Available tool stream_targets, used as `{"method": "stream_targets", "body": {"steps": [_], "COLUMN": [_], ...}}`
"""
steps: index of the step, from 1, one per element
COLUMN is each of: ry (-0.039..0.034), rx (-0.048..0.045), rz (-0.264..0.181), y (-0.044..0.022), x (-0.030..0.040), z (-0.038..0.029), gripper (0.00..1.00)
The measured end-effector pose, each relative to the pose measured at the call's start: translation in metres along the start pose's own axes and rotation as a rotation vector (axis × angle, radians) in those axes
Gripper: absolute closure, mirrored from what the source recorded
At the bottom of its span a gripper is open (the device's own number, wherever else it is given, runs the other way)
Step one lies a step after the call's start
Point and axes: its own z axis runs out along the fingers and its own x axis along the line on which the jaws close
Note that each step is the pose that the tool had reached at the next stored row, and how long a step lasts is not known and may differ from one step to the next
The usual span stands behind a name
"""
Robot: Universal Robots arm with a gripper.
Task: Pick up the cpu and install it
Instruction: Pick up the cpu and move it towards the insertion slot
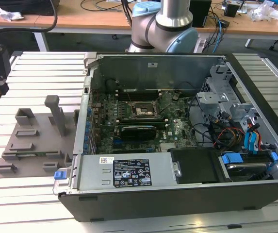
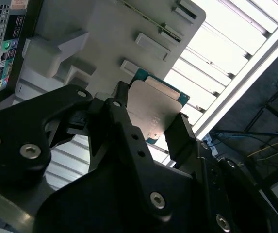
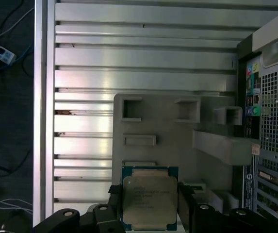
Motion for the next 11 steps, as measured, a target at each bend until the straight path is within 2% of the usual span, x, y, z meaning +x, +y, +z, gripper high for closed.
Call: {"method": "stream_targets", "body": {"steps": [11], "ry": [0.0], "rx": [-0.0001], "rz": [0.0], "y": [-0.0002], "x": [-0.0003], "z": [-0.013], "gripper": [0.45]}}
